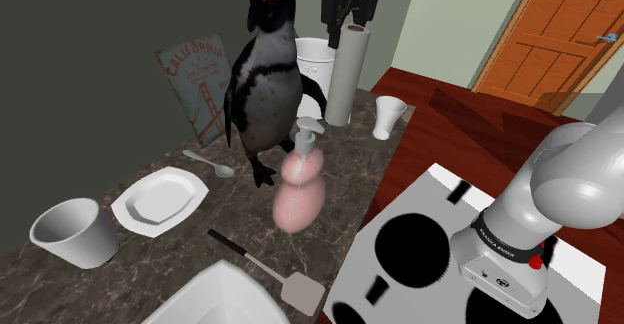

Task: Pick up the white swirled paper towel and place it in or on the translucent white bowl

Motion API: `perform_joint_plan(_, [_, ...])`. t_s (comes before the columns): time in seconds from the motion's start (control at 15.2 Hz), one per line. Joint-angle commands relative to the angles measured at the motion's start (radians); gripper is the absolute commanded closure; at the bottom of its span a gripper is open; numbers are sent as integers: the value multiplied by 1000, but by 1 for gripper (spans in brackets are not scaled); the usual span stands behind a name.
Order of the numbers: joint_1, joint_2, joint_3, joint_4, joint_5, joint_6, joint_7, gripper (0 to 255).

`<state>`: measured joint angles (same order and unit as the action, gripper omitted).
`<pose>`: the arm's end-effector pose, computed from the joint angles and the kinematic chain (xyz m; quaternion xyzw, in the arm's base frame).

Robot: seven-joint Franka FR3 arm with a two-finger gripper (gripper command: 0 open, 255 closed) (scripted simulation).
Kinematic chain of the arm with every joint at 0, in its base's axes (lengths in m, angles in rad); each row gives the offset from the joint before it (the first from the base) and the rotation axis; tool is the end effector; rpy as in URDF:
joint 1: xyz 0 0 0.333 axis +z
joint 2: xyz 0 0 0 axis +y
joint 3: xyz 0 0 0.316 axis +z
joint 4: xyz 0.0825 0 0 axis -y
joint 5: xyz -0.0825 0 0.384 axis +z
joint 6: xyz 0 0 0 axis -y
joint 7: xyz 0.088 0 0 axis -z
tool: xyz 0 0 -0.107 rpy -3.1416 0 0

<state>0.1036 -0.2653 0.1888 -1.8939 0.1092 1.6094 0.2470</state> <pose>0.4459 0.1570 0.6087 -0.9993 -0.0164 0.0192 0.0258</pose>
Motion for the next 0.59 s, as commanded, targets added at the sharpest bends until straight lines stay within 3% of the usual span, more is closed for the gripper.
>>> perform_joint_plan(0.0, [9,-2,14,19,4,-19,24,255])
perform_joint_plan(0.53, [81,7,137,81,36,-51,221,255])
